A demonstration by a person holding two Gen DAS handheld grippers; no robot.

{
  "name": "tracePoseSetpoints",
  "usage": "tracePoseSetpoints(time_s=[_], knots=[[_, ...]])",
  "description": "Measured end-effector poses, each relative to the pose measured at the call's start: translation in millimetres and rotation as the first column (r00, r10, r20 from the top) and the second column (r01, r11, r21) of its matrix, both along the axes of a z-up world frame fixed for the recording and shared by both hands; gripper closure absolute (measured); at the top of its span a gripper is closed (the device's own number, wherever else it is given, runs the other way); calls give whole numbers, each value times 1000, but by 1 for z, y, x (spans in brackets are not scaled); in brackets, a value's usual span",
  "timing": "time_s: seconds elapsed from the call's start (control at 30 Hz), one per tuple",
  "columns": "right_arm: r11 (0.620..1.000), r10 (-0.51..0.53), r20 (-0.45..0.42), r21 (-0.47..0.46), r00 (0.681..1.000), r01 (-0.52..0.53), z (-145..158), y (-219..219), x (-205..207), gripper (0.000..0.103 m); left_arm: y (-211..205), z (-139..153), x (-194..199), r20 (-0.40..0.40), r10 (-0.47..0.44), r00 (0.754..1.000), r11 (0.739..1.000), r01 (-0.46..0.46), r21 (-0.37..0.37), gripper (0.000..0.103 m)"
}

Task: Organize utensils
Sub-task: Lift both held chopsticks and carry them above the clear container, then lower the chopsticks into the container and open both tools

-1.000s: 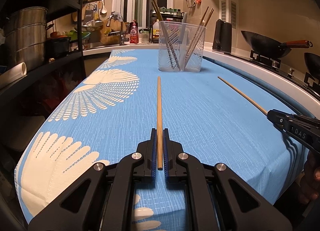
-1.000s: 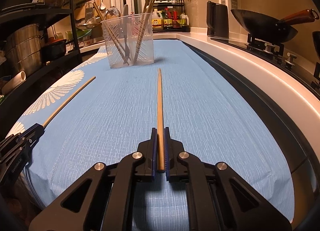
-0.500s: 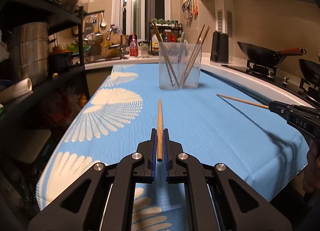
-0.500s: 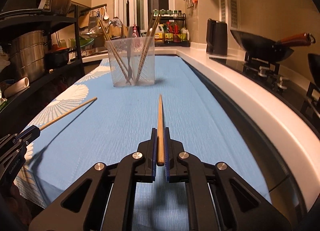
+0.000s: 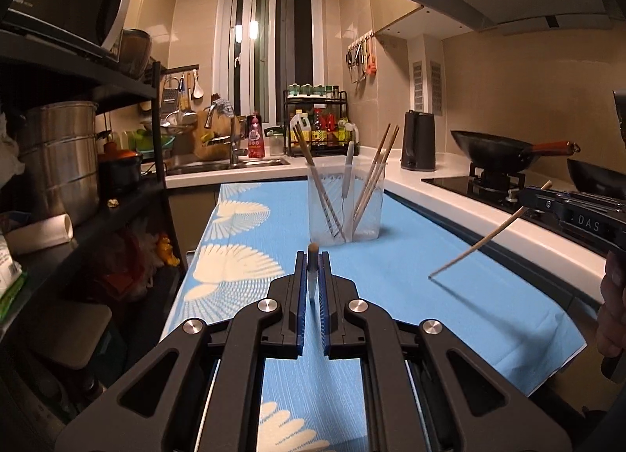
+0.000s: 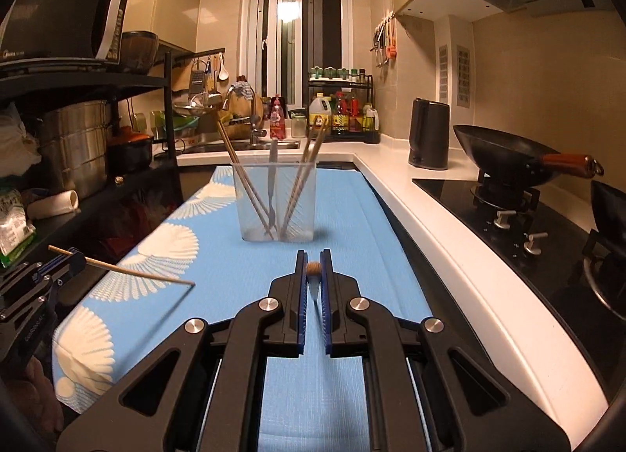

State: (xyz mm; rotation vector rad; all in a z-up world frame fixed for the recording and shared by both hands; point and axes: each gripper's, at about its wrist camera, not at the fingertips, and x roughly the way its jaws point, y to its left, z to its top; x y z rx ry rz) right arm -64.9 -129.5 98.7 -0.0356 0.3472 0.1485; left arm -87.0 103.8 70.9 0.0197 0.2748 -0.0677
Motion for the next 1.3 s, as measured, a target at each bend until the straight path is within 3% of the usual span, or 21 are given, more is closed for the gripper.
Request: tracePoseSetpoints(time_s=[0.1, 0.4, 0.73, 0.9, 1.1, 1.3], knots=[[1000, 20, -17, 0, 1000, -20, 19, 4, 5, 97, 6, 17, 5, -11, -9, 1000, 1000, 9, -11, 97], [996, 84, -125, 44, 989, -79, 69, 7, 47, 97, 29, 77, 41, -148, -63, 987, 995, 51, -83, 97], [988, 156, -207, 16, 966, -156, 135, 16, 105, 97, 38, 135, 105, -230, -143, 963, 982, 109, -153, 97], [977, 212, -191, 10, 958, -214, 176, 26, 139, 97, 32, 167, 150, -217, -162, 963, 981, 134, -138, 97], [971, 234, -150, -15, 961, -239, 221, 34, 181, 97, 15, 214, 210, -148, -191, 970, 977, 173, -125, 97], [969, 229, -159, -59, 960, -240, 235, 46, 226, 97, -2, 225, 264, -135, -203, 970, 973, 184, -140, 97]])
